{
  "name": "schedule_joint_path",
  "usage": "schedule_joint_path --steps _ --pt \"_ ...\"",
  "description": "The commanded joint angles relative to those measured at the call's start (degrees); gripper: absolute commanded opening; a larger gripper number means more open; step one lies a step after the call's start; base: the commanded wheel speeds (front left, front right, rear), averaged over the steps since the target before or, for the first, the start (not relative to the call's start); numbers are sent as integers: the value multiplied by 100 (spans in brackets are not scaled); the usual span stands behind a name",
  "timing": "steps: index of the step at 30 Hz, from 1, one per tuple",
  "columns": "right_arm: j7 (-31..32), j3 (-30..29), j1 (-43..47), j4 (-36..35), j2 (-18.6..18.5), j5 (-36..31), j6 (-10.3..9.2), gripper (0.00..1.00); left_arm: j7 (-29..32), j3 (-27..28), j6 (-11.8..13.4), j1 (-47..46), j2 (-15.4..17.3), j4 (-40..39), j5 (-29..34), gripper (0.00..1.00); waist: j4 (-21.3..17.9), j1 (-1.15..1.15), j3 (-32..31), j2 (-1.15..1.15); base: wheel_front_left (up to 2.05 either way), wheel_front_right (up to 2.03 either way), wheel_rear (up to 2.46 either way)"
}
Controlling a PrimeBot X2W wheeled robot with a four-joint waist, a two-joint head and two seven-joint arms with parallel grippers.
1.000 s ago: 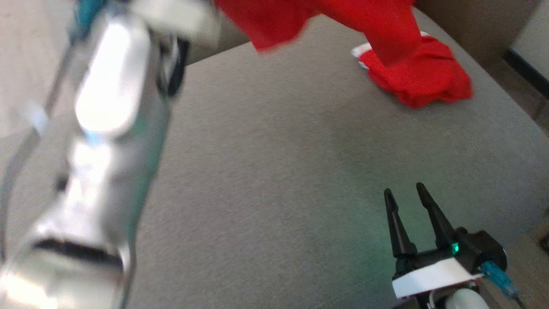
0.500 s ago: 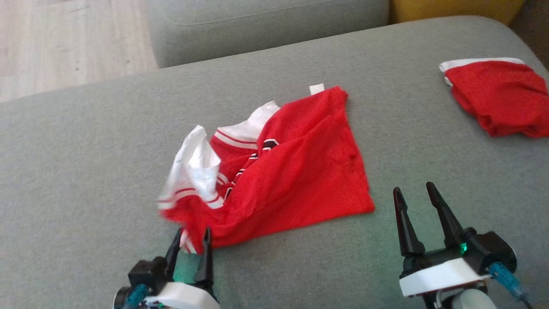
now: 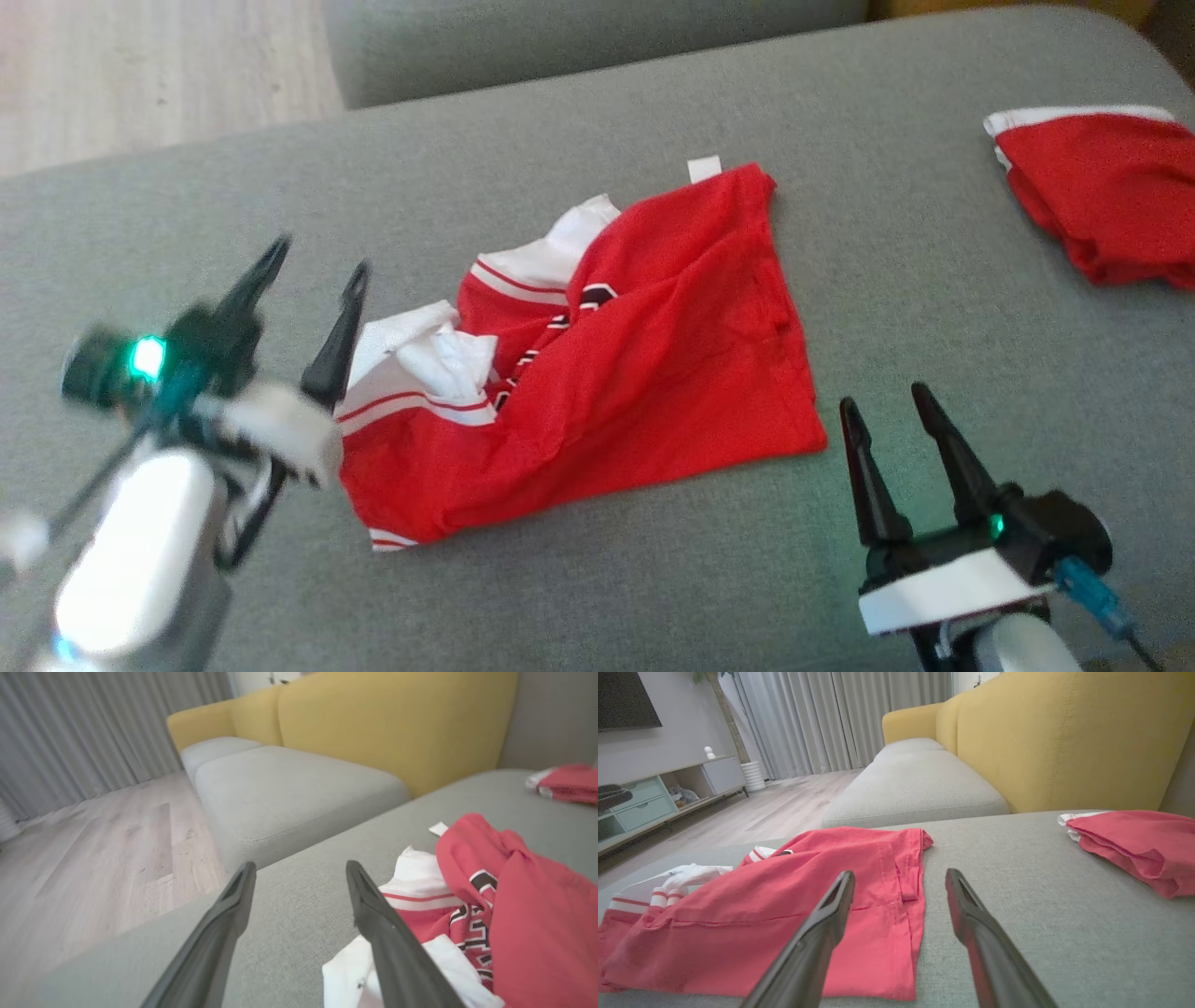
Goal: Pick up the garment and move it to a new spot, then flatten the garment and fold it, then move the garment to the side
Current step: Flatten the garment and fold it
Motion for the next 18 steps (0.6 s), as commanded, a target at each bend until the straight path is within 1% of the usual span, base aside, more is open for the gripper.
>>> schedule_joint_path --steps 1,2,4,8,10,12,14,16,18 --pt "-22 149 -273 -184 -119 16 39 100 279 -3 -106 -493 302 -215 130 100 -86 0 130 0 0 0 0" --pt "-22 154 -315 -183 -128 22 39 100 583 -180 -190 -690 412 -212 109 100 -115 0 185 0 0 0 0" --pt "-22 169 -386 -186 -141 34 39 100 1227 -615 -275 -1052 639 -216 -17 100 -179 0 289 0 0 0 0" --pt "-22 205 -487 -177 -147 57 39 100 2313 -1831 -295 -1665 1334 -427 -373 100 -320 0 428 0 0 0 0" --pt "-22 196 -511 -173 -142 68 39 100 2724 -2273 -296 -1907 1684 -543 -606 100 -370 0 471 0 0 0 0" --pt "-22 186 -519 -169 -133 80 39 100 2976 -2542 -297 -2124 1989 -666 -710 100 -408 0 498 0 0 0 0" --pt "-22 187 -518 -158 -124 88 39 100 3062 -2648 -297 -2283 2200 -741 -688 100 -437 0 518 0 0 0 0" --pt "-22 188 -517 -148 -112 99 39 100 3112 -2732 -298 -2353 2354 -736 -704 100 -465 0 537 0 0 0 0" --pt "-22 202 -521 -136 -99 106 39 100 3195 -2813 -298 -2348 2443 -743 -775 100 -498 0 545 0 0 0 0"
